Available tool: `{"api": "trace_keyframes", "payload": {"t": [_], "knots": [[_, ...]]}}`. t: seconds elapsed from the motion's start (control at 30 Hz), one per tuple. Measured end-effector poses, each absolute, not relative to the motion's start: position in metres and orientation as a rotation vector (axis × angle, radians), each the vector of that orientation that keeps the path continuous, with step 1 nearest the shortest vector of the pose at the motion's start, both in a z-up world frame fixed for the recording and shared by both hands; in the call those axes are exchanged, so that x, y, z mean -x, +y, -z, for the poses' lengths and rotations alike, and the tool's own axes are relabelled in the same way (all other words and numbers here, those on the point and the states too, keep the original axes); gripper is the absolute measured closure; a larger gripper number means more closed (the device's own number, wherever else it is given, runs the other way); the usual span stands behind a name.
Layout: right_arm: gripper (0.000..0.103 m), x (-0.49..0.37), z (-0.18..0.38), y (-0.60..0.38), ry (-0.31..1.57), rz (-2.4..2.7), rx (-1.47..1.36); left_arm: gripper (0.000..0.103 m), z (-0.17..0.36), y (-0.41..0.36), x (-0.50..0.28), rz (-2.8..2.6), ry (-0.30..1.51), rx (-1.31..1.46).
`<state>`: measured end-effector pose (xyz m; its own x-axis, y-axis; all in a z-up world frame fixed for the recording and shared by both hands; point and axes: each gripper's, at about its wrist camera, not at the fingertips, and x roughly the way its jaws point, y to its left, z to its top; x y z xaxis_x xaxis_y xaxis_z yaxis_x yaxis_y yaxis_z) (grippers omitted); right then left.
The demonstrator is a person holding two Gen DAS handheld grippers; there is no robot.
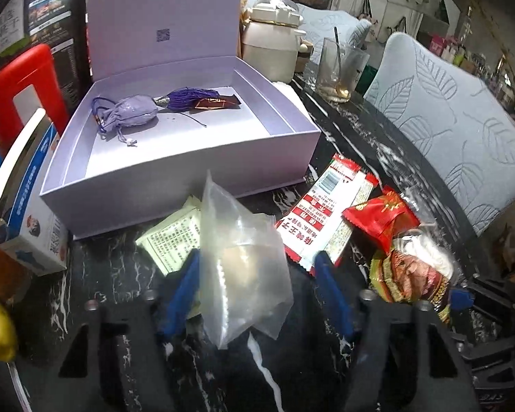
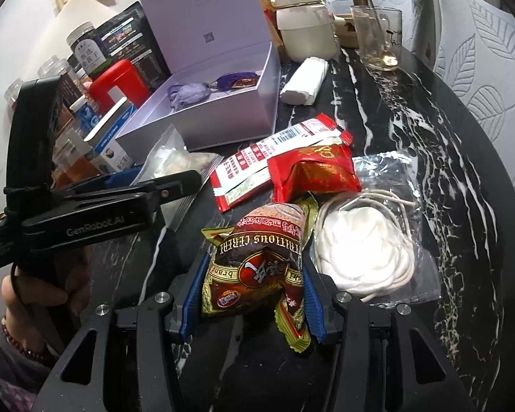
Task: Organize soft objects
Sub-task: 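Grasp the clear plastic bag with the left gripper while the right gripper holds the cereal packet, then lift the plastic bag with the left gripper while the right gripper lifts the cereal packet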
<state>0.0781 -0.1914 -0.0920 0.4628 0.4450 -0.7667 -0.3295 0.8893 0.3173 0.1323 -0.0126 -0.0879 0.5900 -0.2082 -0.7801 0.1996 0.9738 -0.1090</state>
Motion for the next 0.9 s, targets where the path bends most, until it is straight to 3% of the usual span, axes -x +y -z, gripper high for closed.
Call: {"api": "trace_keyframes", "payload": {"t": [0.07,0.9], "knots": [[0.053,-0.078,0.092,-0.192,0.979,-0.474,-0.128,0.054,0.09,-0.013,-0.132,0.237,0.912,0.006],[0.053,-0.024,0.088,-0.187,0.975,-0.46,-0.086,0.056,0.081,0.002,-0.031,0.254,0.958,0.038]]}}
